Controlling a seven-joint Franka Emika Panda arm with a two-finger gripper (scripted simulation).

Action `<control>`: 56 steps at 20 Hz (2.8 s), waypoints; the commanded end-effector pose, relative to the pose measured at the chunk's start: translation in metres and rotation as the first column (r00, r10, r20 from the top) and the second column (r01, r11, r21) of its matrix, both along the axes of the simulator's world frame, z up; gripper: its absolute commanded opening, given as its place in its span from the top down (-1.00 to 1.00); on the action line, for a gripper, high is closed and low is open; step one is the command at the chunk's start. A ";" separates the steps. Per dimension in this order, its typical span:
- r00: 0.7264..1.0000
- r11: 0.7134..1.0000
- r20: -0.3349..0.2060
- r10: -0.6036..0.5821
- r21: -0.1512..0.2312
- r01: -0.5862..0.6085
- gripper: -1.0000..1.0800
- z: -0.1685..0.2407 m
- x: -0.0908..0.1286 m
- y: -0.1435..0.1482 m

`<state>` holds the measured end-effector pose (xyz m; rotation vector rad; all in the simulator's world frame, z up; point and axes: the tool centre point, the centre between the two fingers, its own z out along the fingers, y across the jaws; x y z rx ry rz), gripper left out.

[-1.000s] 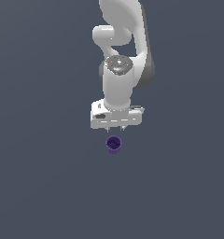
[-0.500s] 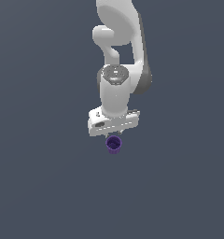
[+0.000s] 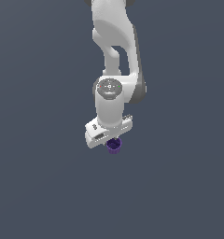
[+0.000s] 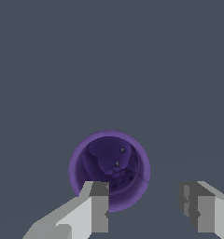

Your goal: Pick up the object and move it to a goal position.

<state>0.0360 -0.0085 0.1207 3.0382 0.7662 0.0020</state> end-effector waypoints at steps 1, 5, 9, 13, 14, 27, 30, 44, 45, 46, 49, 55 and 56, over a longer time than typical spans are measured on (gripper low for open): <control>0.999 0.999 -0.001 0.048 0.002 -0.048 -0.23 -0.007 0.003 -0.003; 0.995 0.995 -0.002 0.103 0.004 -0.103 -0.23 -0.015 0.006 -0.007; 0.991 0.991 -0.002 0.137 0.006 -0.137 -0.23 -0.020 0.008 -0.009; 0.988 0.988 -0.002 0.152 0.006 -0.152 -0.23 -0.022 0.009 -0.010; 0.988 0.988 -0.002 0.152 0.006 -0.152 -0.23 -0.022 0.009 -0.010; 0.988 0.988 -0.002 0.152 0.006 -0.152 -0.23 -0.052 0.009 -0.010; 0.988 0.988 -0.002 0.152 0.006 -0.152 1.00 -0.052 0.009 -0.010; 0.988 0.988 -0.002 0.153 0.006 -0.153 1.00 -0.045 0.005 -0.008; 0.988 0.988 -0.002 0.153 0.006 -0.153 1.00 -0.042 0.003 -0.007; 0.988 0.988 -0.002 0.153 0.006 -0.153 1.00 -0.039 0.001 -0.006; 0.988 0.988 -0.002 0.153 0.006 -0.153 1.00 -0.029 -0.005 -0.002; 0.988 0.988 -0.002 0.153 0.005 -0.153 1.00 0.004 -0.024 0.009; 0.988 0.988 -0.002 0.153 0.005 -0.153 1.00 0.011 -0.029 0.011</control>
